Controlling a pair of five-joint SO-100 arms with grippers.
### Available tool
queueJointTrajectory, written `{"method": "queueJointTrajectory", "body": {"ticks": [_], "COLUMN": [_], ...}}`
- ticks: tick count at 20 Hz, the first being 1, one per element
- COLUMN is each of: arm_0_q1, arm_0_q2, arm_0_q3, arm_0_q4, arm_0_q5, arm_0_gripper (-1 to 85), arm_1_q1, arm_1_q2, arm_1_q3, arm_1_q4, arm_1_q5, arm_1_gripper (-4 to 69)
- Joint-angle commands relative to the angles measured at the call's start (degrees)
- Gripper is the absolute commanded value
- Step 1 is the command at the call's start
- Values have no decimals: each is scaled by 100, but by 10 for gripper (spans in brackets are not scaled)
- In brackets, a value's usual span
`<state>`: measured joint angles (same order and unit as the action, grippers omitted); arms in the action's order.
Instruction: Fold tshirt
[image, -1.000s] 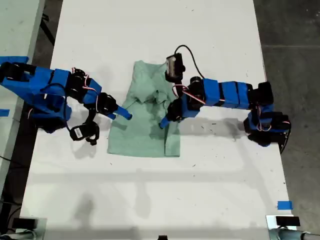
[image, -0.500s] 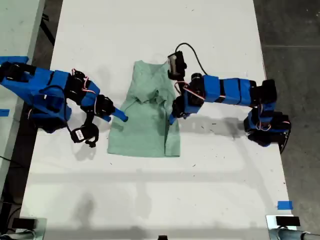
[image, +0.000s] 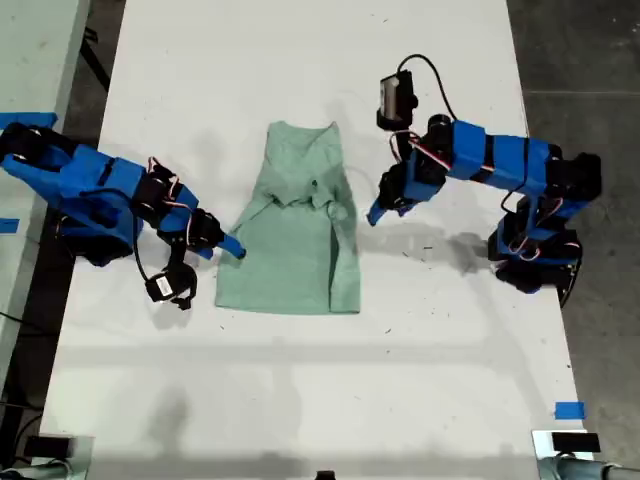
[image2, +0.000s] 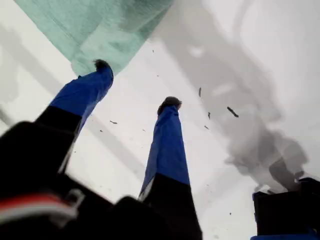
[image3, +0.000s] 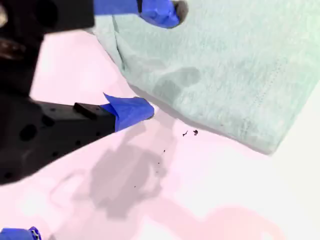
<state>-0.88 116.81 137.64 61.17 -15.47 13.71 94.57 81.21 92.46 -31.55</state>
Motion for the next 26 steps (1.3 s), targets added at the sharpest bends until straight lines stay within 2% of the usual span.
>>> {"method": "queueJointTrajectory", "body": {"ticks": [1, 9, 12, 13, 14, 15, 16, 20, 23, 26], "arm_0_q1": [-9, 264, 264, 281, 281, 281, 281, -123, -193, -255], "arm_0_q2": [-35, -1125, -1406, -1441, -1433, -1292, -1002, 264, 220, -1213], "arm_0_q3": [114, 264, 229, 158, 141, 123, 123, 79, -536, -1793], "arm_0_q4": [-439, -1301, -1731, -1740, -1740, -1521, -1222, 316, 431, 246], "arm_0_q5": [-9, -62, 123, 132, 149, 0, -185, -176, -44, 343], "arm_0_gripper": [241, 211, 184, 164, 87, 1, 1, 1, 1, 1], "arm_1_q1": [70, 9, -26, -26, -26, -26, -26, -53, -70, -123], "arm_1_q2": [571, 1116, 1406, 1503, 1600, 1687, 1758, 1881, 1881, 1881], "arm_1_q3": [141, 721, 1063, 1160, 1257, 1371, 1468, 1687, 1696, 1696], "arm_1_q4": [-255, -571, -747, -773, -817, -879, -905, -1037, -1072, -1125], "arm_1_q5": [-9, 97, 193, 229, 246, 264, 299, 352, 378, 422], "arm_1_gripper": [225, 217, 212, 211, 209, 208, 207, 204, 203, 202]}}
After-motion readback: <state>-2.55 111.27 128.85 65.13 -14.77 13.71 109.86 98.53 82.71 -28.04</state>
